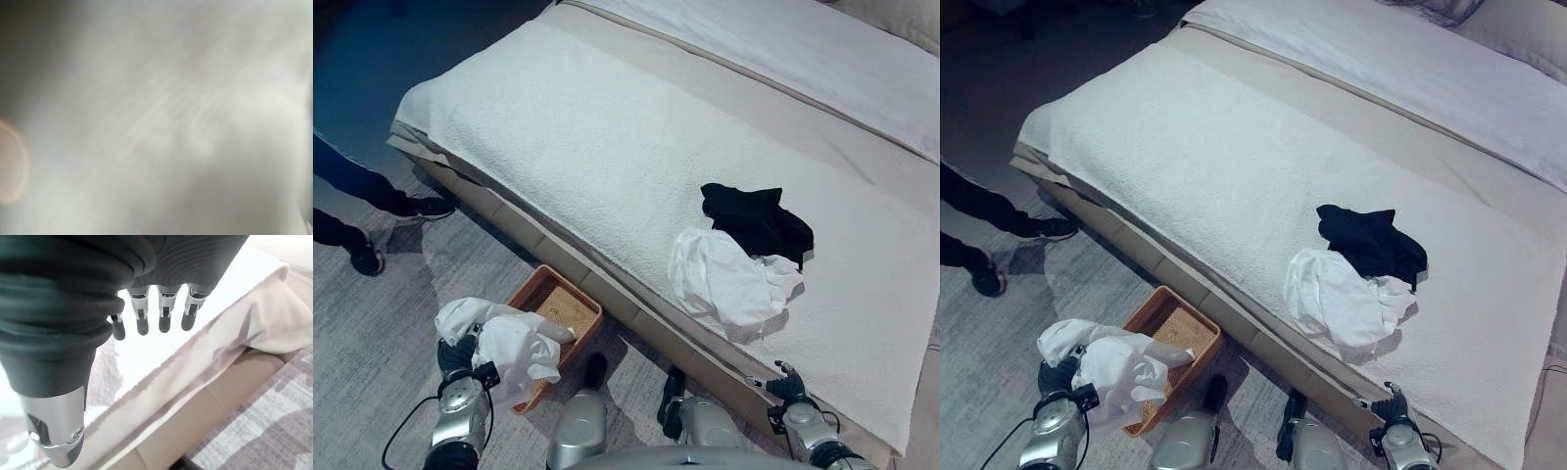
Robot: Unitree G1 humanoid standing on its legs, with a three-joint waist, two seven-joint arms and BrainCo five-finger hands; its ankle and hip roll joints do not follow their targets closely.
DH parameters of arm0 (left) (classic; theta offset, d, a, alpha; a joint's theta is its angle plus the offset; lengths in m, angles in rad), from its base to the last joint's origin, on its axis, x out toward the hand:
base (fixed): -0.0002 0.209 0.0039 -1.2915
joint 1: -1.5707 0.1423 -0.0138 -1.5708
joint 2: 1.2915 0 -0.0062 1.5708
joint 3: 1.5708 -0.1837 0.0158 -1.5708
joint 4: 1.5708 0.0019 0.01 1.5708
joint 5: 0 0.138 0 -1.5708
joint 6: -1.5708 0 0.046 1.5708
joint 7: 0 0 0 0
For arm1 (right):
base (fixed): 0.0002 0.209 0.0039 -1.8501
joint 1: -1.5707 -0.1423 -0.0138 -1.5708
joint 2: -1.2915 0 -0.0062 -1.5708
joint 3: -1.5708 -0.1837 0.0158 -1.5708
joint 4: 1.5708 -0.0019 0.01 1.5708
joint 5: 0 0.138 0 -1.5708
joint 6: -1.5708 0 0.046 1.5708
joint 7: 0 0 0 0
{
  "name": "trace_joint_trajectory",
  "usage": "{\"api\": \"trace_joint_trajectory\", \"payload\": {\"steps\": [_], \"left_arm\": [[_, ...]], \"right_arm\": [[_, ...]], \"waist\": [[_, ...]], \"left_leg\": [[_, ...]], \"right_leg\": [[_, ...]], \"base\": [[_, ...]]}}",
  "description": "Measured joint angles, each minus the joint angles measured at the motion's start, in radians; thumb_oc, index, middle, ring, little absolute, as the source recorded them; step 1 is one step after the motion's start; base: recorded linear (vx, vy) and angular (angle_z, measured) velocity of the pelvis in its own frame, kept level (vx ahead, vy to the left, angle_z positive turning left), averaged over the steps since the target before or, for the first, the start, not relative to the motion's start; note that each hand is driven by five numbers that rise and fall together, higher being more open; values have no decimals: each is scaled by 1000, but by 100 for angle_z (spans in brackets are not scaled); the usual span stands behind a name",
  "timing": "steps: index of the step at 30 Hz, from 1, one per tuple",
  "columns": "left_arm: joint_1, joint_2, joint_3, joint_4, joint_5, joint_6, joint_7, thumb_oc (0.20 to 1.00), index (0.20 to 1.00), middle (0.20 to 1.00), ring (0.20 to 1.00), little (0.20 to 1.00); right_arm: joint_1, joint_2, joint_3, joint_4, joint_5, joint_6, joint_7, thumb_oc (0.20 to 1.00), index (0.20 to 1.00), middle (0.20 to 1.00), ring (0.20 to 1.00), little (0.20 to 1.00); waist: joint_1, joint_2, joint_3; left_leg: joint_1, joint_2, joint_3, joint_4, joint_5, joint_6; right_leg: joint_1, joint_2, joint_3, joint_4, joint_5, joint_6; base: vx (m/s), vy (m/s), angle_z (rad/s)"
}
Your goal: Pick up clothes into the bucket
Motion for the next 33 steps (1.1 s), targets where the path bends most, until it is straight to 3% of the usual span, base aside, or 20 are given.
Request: {"api": "trace_joint_trajectory", "payload": {"steps": [11,20,28,33], "left_arm": [[-50,47,-1,170,58,9,91,200,200,200,200,200],[-128,77,-33,223,118,34,117,200,200,200,200,200],[-203,113,-36,213,114,34,143,200,200,200,200,200],[-231,138,-37,178,95,27,159,200,200,200,200,200]], "right_arm": [[-36,3,43,-5,1,-16,-34,1000,1000,1000,1000,1000],[-105,1,68,-48,2,-22,-48,1000,1000,1000,1000,1000],[-192,-3,96,-75,3,-33,-55,1000,1000,1000,1000,1000],[-196,-6,113,-94,12,-36,-74,1000,1000,1000,1000,1000]], "waist": [[-19,-24,21],[-21,-47,113],[-24,-90,219],[-24,-97,230]], "left_leg": [[-23,8,12,4,0,0],[-104,5,33,57,-6,-5],[-271,6,78,221,-60,2],[-382,1,80,317,-93,9]], "right_leg": [[-23,13,14,-7,11,-6],[-98,14,42,5,36,-9],[-258,17,100,98,47,-20],[-345,17,108,145,46,-19]], "base": [[-14,7,-5],[-48,31,-8],[-82,51,-20],[-26,54,-6]]}}
